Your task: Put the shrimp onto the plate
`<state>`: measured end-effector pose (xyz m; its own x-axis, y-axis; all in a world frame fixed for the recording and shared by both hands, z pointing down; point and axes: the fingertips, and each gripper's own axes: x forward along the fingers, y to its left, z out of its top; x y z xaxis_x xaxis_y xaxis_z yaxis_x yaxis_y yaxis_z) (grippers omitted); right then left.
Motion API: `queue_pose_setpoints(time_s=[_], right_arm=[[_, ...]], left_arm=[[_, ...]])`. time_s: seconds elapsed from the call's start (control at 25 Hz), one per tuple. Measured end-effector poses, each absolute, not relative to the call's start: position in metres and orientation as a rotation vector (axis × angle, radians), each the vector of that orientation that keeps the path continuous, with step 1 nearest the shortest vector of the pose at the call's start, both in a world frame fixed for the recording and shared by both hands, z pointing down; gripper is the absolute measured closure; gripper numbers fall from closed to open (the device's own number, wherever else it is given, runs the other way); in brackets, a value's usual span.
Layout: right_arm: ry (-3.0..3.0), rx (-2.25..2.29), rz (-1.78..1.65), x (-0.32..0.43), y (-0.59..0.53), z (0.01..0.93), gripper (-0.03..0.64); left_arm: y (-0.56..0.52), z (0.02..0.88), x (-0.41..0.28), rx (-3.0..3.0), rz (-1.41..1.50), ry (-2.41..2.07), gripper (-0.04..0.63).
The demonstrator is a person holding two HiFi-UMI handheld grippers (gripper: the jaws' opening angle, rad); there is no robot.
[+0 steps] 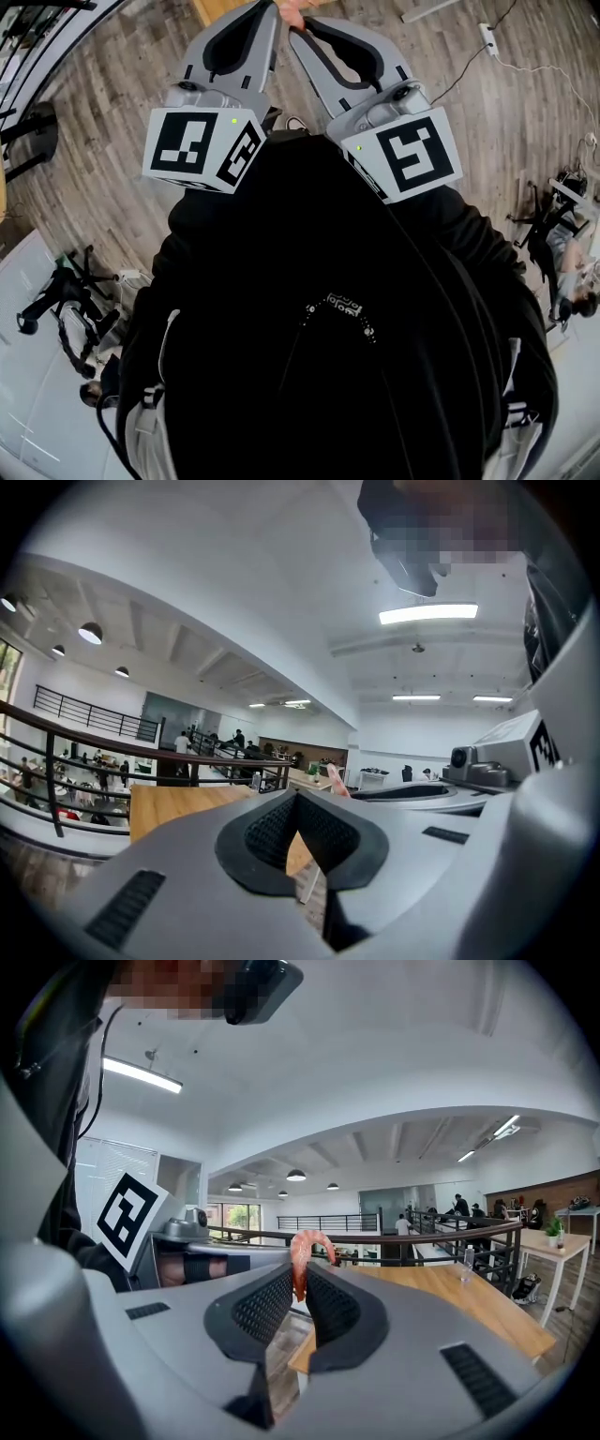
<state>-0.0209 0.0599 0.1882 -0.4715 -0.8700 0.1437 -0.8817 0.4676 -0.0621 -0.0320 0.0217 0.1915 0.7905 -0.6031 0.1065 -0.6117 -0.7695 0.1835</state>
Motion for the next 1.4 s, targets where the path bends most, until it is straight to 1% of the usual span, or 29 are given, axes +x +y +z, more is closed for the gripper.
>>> queue_pose_setpoints(time_s=[0.24, 0.56, 0.88, 1.4], right_arm=[[-2.637, 1.506, 0.169, -0.043, 0.043, 0.19, 0.561], [-2.663, 1.437, 0.169, -0.048, 0.022, 0.195, 0.561], [-2.741, 1.356, 0.153, -0.042, -0.04, 0.192, 0.561], [-2.784, 1.199, 0.162, -0.02, -0.126, 0.2, 0.561]], left_arm=[[0.004, 0.202, -0.049, 2.734, 0.044, -0.968, 0.591], [-0.02, 0.21, -0.067, 2.679, 0.065, -1.065, 0.591], [-0.073, 0.211, -0.064, 2.665, 0.114, -1.165, 0.591], [-0.172, 0.226, -0.03, 2.577, 0.158, -1.242, 0.591]])
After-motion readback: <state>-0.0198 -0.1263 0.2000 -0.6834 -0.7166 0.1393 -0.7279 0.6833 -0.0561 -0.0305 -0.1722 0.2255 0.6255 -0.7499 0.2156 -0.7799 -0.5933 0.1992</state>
